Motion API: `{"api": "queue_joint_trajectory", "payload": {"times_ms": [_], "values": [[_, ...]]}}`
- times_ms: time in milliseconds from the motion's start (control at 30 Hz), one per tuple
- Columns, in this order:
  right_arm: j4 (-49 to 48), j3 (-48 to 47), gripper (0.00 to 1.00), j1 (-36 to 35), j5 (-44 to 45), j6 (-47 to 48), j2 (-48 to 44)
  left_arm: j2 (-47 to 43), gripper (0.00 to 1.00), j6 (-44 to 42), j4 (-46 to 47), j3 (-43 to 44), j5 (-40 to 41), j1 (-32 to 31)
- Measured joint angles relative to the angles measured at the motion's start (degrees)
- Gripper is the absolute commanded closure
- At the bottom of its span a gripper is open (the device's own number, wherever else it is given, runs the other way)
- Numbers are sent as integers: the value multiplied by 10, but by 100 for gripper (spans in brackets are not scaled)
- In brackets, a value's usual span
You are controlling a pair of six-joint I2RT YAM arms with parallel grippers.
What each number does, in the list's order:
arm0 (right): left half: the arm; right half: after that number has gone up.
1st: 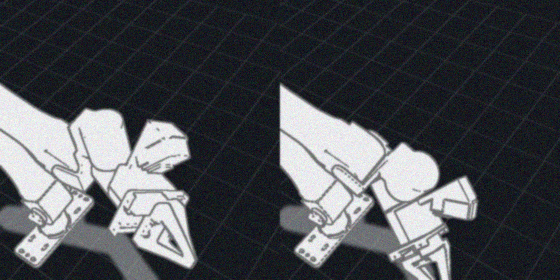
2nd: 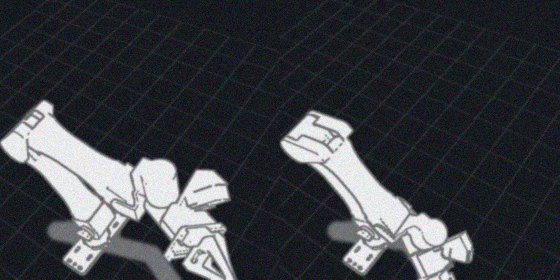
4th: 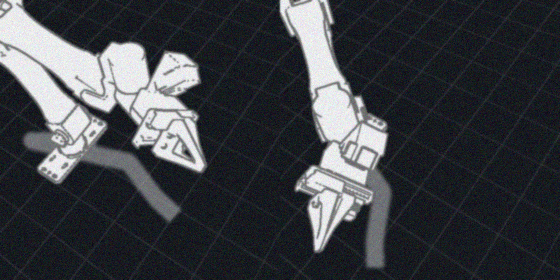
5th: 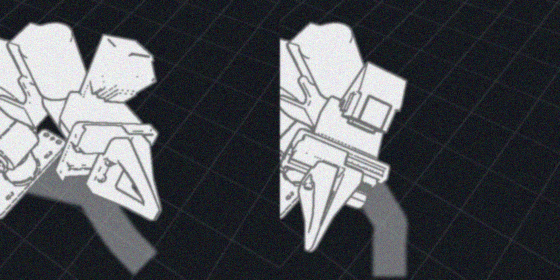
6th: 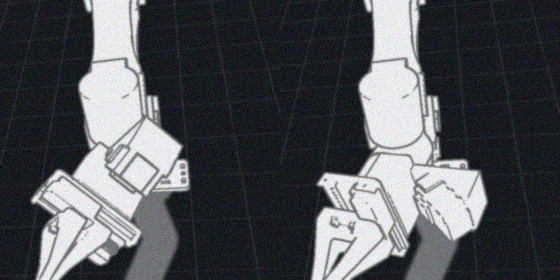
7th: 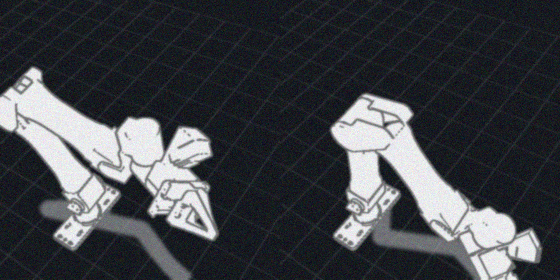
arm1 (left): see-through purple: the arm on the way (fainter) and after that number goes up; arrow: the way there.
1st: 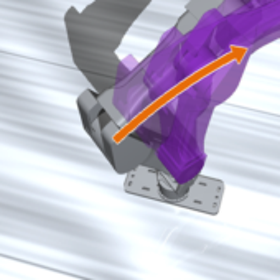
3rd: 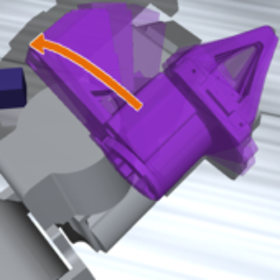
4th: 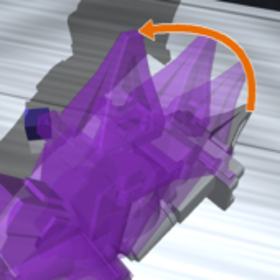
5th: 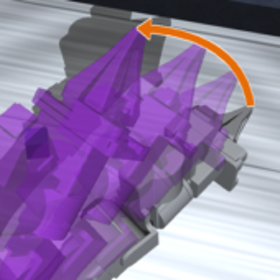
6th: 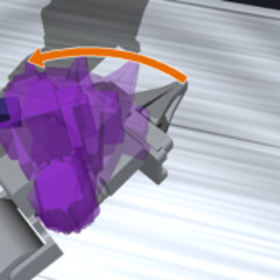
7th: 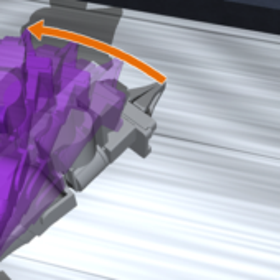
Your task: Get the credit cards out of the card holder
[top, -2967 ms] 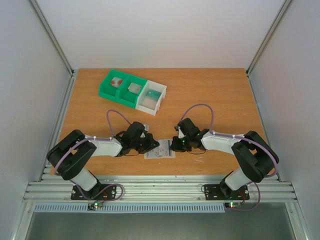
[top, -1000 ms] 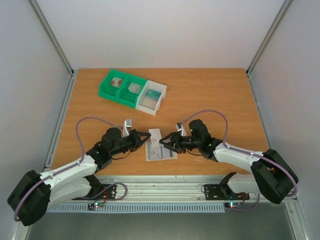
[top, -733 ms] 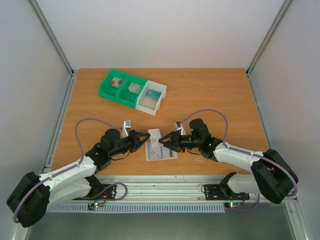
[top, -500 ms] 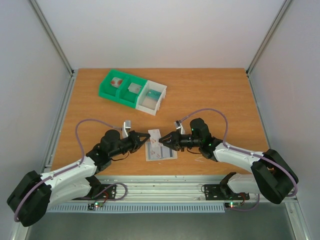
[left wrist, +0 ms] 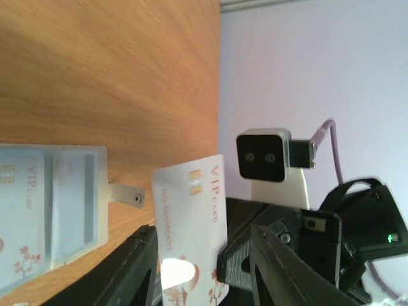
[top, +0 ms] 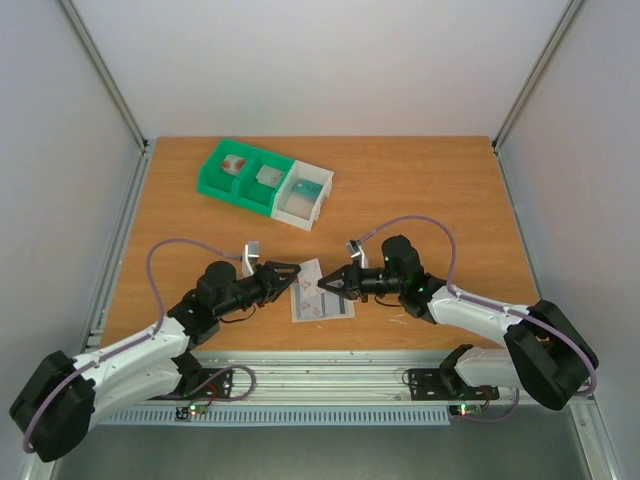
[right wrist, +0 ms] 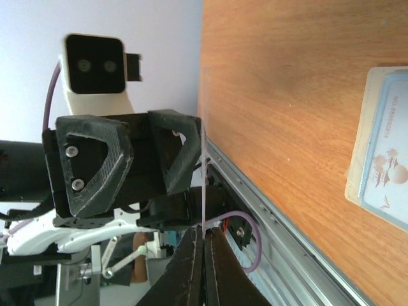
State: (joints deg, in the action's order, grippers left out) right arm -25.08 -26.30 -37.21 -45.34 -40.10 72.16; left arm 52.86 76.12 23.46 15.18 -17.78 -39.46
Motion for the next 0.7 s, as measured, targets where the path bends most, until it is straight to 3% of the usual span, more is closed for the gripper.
{"api": "queue_joint_trajectory", "payload": {"times_ms": [133,367,700], "values": [[60,-17,99,2,-21,43,-21,-52,45,-39,-85,20,-5,0],[200,-106,99,9,-98,156,-74,-179,42,-142,-267,98,-20,0],[292,-196,99,10,-201,259,-87,-203,45,-220,-386,169,-95,0]]}}
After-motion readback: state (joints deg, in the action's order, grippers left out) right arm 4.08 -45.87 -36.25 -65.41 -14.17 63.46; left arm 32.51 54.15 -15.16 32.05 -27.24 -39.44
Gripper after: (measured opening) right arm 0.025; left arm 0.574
